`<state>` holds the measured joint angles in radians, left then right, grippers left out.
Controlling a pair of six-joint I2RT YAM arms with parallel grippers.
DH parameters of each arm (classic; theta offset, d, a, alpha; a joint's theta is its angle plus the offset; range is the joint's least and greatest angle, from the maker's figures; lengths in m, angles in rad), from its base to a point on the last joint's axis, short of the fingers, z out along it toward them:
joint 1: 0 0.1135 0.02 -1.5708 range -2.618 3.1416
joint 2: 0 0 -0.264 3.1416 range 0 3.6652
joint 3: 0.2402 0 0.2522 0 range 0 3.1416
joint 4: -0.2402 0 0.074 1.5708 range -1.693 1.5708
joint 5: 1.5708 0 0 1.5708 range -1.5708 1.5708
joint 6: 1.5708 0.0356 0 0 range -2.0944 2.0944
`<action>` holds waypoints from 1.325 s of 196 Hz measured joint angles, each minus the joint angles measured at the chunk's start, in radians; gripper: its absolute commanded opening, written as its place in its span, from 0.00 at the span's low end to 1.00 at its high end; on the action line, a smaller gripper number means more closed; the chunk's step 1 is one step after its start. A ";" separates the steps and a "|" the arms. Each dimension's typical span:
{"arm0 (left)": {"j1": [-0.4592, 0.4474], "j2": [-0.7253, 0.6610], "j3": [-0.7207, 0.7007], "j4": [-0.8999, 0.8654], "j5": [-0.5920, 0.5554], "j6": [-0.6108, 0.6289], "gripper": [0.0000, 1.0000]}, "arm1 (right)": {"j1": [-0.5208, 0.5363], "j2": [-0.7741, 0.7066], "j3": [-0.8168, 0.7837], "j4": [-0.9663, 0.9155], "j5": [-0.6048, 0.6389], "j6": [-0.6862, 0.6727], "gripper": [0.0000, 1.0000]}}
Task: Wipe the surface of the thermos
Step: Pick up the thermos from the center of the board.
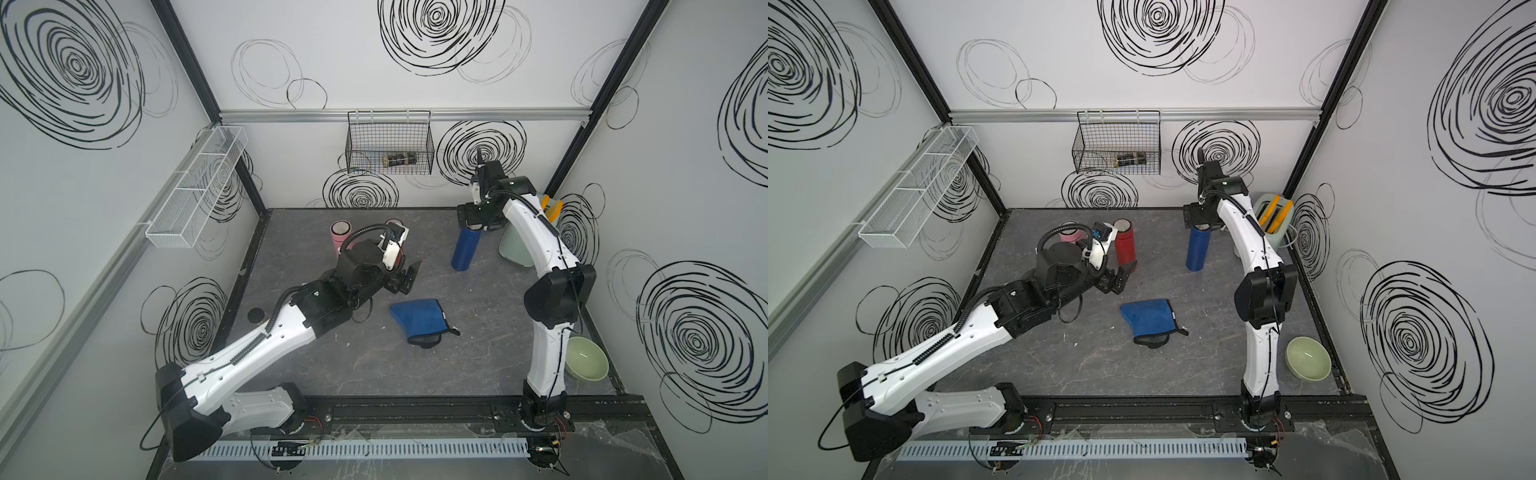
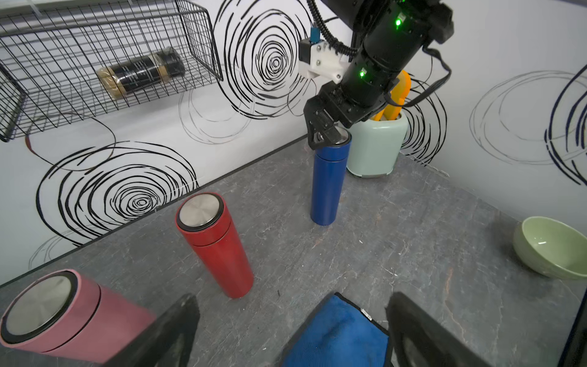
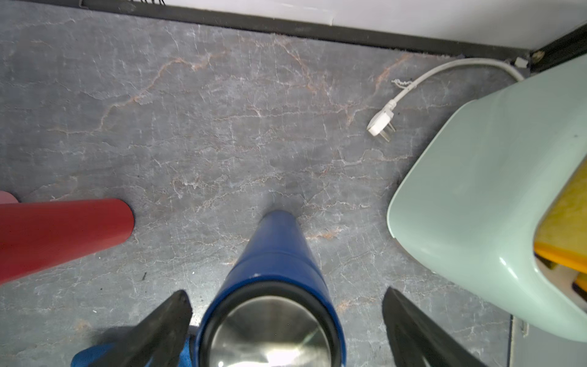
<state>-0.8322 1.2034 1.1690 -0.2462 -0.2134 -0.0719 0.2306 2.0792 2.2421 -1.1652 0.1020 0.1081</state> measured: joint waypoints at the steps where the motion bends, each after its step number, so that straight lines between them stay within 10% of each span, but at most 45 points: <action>1: 0.000 0.002 0.000 -0.001 0.001 0.000 0.96 | 0.000 0.000 0.000 -0.001 0.000 0.000 0.93; 91: -0.006 0.064 0.000 -0.048 0.053 -0.003 0.96 | 0.000 0.056 0.008 -0.061 -0.023 -0.006 0.83; 145: -0.013 0.069 0.000 -0.051 0.055 -0.003 0.96 | 0.000 0.082 0.008 -0.078 -0.050 -0.013 0.55; 200: -0.022 0.085 0.000 -0.051 0.056 -0.003 0.96 | 0.001 0.082 0.008 -0.079 -0.058 -0.015 0.00; 260: -0.028 0.127 -0.003 -0.057 0.089 -0.005 0.97 | 0.024 0.047 -0.026 -0.083 -0.047 -0.014 0.00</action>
<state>-0.8600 1.3308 1.1660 -0.3031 -0.1249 -0.0769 0.2543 2.1262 2.2166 -1.2480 0.0551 0.0937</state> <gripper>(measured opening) 0.975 0.654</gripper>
